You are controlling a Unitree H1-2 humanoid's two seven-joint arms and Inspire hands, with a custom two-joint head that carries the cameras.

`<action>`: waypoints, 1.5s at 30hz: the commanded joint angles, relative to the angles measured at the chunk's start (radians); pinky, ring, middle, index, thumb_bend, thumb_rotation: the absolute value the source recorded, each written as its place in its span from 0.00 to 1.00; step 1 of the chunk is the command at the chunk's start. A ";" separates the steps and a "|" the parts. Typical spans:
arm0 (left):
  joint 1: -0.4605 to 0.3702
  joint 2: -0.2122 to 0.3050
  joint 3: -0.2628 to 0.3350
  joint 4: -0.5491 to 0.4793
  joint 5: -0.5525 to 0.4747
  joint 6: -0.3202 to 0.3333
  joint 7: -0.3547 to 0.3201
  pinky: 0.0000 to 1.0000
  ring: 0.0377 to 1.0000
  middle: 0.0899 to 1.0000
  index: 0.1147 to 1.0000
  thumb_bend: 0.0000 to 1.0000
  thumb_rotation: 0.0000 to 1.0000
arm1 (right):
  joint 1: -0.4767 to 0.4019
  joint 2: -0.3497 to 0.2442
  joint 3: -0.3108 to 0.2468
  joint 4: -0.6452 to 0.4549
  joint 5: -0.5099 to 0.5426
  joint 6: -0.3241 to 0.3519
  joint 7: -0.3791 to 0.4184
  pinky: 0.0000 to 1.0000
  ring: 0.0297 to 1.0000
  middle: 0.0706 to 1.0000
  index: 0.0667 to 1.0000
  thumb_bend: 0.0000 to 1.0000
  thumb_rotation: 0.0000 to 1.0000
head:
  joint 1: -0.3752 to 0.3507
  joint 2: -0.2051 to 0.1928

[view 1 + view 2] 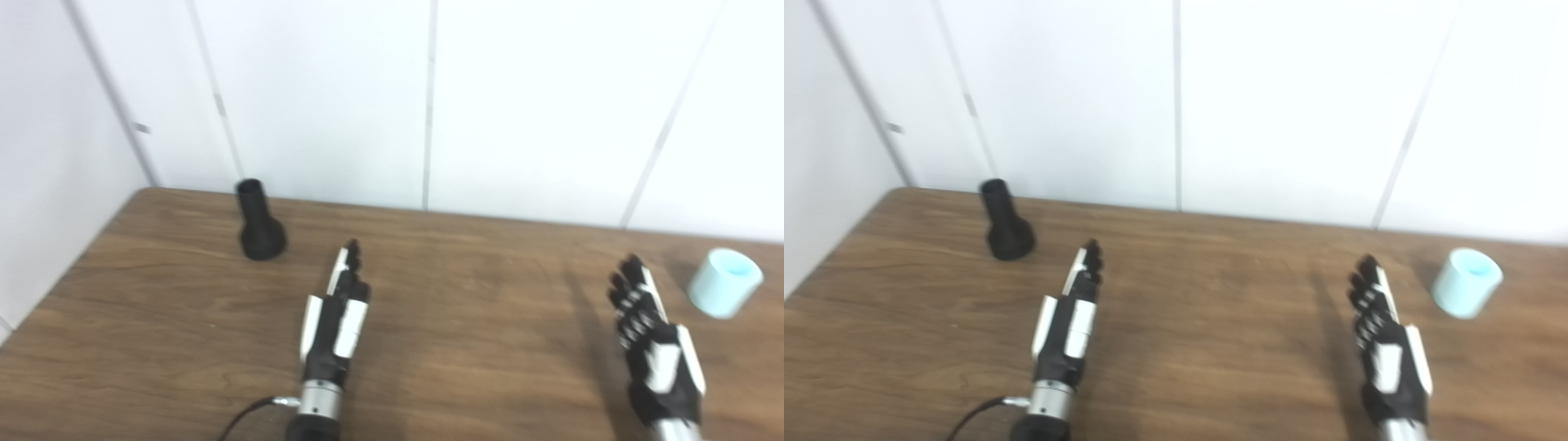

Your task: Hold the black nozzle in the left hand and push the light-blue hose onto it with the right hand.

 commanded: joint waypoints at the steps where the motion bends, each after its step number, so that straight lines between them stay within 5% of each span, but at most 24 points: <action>1: 0.000 -0.008 -0.001 0.052 0.012 -0.040 0.020 1.00 1.00 1.00 1.00 0.81 1.00 | 0.039 -0.016 -0.013 0.086 0.017 -0.051 0.023 1.00 1.00 1.00 1.00 0.72 1.00 | 0.007 -0.008; 10: -0.022 -0.018 0.018 0.119 0.017 -0.115 0.074 1.00 1.00 1.00 1.00 0.80 1.00 | 0.029 -0.028 -0.013 0.138 0.024 -0.089 0.039 1.00 1.00 1.00 1.00 0.74 1.00 | 0.005 -0.027; 20: -0.037 0.016 0.057 0.127 0.020 -0.124 0.099 1.00 1.00 1.00 1.00 0.80 1.00 | 0.025 -0.019 -0.005 0.149 0.010 -0.103 0.032 1.00 1.00 1.00 1.00 0.74 1.00 | -0.022 -0.026; 28: -0.064 0.035 0.099 0.192 0.118 -0.207 0.220 1.00 1.00 0.96 1.00 0.75 1.00 | 0.020 -0.008 -0.003 0.159 -0.002 -0.115 0.025 1.00 1.00 1.00 1.00 0.73 1.00 | -0.022 -0.036; 34: -0.134 0.178 0.061 0.353 0.451 -0.289 0.517 1.00 0.99 0.96 1.00 0.77 1.00 | 0.017 -0.005 -0.005 0.165 -0.009 -0.123 0.021 1.00 1.00 1.00 1.00 0.73 1.00 | -0.022 -0.036; 38: -0.157 0.263 0.029 0.405 0.606 -0.227 0.663 1.00 1.00 0.98 1.00 0.77 1.00 | 0.014 -0.006 -0.008 0.174 -0.011 -0.129 0.021 1.00 1.00 1.00 1.00 0.73 1.00 | -0.015 -0.043; 40: -0.163 0.262 0.035 0.410 0.595 -0.199 0.688 1.00 0.98 0.98 1.00 0.76 1.00 | 0.013 -0.007 -0.010 0.177 -0.011 -0.132 0.022 1.00 1.00 1.00 1.00 0.73 1.00 | -0.012 -0.043; 45: -0.176 0.214 0.095 0.381 0.366 -0.248 0.627 0.99 0.96 0.98 1.00 0.75 1.00 | 0.013 -0.009 -0.011 0.185 -0.015 -0.138 0.023 1.00 1.00 1.00 1.00 0.73 1.00 | -0.005 -0.035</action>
